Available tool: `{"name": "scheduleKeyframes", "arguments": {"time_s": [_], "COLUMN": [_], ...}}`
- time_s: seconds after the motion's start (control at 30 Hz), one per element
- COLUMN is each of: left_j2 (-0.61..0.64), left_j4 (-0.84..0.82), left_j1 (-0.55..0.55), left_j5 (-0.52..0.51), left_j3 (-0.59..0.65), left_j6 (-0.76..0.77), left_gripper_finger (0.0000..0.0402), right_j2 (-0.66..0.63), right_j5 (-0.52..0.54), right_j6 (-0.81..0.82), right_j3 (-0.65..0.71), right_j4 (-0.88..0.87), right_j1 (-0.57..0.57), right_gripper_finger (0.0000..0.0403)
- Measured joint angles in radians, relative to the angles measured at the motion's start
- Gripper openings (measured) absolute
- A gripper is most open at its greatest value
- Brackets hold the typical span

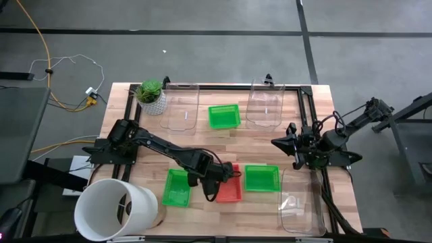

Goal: Stack baskets by color
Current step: Stack the top orange bin on the bottom stacked orange bins, then stack the top center green bin on the bottom right green bin

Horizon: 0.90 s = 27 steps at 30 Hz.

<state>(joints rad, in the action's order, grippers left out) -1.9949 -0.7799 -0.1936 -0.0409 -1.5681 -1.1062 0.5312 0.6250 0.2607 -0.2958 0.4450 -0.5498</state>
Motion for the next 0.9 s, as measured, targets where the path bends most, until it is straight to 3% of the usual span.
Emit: {"name": "scheduleKeyframes", "arguments": {"time_s": [0.23,0.47,0.73,0.9], "left_j2": [0.031,0.066,0.248,0.355], "left_j4": [-0.032,-0.226,-0.211,-0.108], "left_j1": [0.0,0.039,0.206,0.256], "left_j5": [-0.005,0.023,0.339,0.362], "left_j3": [-0.027,-0.217,-0.246,-0.246], "left_j6": [0.122,0.375,0.776,0.835], "left_gripper_finger": [0.0144,0.0148,0.0135,0.0123], "right_j2": [0.0,0.001,0.008,0.013], "right_j5": [0.0,0.0,-0.001,-0.001], "right_j6": [0.0,0.0,0.0,0.0], "right_j3": [0.0,0.0,0.0,0.0], "right_j4": [0.0,-0.012,-0.019,-0.019], "right_j1": [0.0,0.0,0.0,0.0], "right_gripper_finger": [0.0,0.0,0.0,0.0]}}
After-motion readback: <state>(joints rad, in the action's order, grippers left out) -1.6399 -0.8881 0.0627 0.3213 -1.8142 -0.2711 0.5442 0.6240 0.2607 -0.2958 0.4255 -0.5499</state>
